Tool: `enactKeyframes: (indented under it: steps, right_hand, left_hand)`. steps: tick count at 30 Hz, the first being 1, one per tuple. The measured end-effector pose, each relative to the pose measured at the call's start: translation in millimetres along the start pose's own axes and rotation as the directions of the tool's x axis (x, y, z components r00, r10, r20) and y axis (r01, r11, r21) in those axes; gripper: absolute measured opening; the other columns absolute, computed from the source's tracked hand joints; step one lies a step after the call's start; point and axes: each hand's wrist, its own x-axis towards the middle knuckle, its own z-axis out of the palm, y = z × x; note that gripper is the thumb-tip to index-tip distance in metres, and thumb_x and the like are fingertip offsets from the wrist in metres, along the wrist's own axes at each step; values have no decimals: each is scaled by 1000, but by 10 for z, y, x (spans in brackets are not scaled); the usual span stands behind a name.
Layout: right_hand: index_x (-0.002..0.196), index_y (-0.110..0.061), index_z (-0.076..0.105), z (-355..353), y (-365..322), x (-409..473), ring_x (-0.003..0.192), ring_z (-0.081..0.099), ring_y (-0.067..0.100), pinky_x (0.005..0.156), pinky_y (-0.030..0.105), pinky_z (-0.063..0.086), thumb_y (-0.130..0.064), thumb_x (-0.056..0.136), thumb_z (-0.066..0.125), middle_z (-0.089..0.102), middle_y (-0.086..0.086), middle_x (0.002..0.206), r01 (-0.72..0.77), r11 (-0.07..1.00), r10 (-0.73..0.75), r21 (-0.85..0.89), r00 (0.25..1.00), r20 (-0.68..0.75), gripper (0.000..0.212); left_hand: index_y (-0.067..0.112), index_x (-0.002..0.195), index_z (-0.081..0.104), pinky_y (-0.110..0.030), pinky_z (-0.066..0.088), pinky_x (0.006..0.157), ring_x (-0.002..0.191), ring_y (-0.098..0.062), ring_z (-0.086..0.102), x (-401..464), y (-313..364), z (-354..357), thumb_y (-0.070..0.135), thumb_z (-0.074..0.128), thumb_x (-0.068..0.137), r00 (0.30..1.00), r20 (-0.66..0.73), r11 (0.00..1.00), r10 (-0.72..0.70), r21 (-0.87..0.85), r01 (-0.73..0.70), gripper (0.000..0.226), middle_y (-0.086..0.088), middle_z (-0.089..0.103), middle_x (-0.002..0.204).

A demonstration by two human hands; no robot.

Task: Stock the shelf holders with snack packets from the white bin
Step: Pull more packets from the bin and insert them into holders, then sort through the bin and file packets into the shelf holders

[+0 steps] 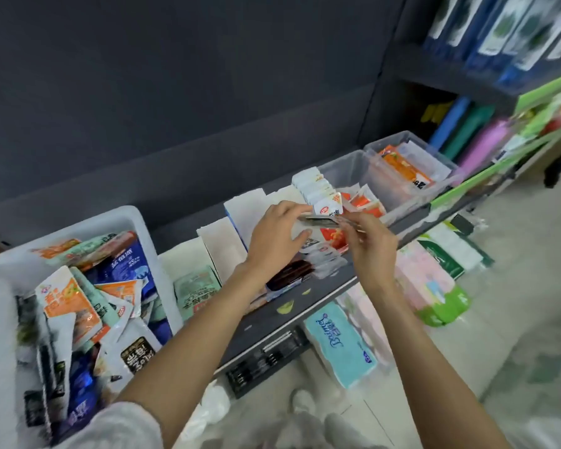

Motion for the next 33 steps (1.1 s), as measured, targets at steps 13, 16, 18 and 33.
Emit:
enactKeyframes:
  steps: [13,16,18,33]
  right_hand:
    - [91,-20,75,288,472,229,82,66,21,58,27,55,4,58,79,72,-4,90,540,828,-414,-149,769,488,41]
    - [84,-20,76,415,507,178,74,69,19,70,29,53,0,51,82,73,-3,82,562,805,-391,-190,744,541,39]
    - [89,-16,75,415,516,157,73,69,23,75,33,52,4,60,75,74,2,84,513,846,-358,-142,746,561,35]
    - [109,-20,66,878,-1543,-729,81,66,5,70,23,53,-20,93,52,70,-9,97,-1,923,-284,384,671,685,21]
  left_hand:
    - [33,114,66,-37,17,109,122,-15,43,14,-214,325,27,55,89,982,144,924,-119,379,57,28,8,64,117]
    - [31,122,61,-41,5,114,131,-13,31,-71,-248,340,31,53,91,968,205,929,-144,366,61,32,11,53,133]
    - [28,124,60,-37,10,114,131,-14,34,-111,-247,312,30,54,91,971,198,946,-136,316,68,33,9,52,135]
    - [26,84,61,-24,47,66,78,-6,61,-2123,-998,-1148,18,62,86,713,-395,804,-580,-135,579,9,9,67,85]
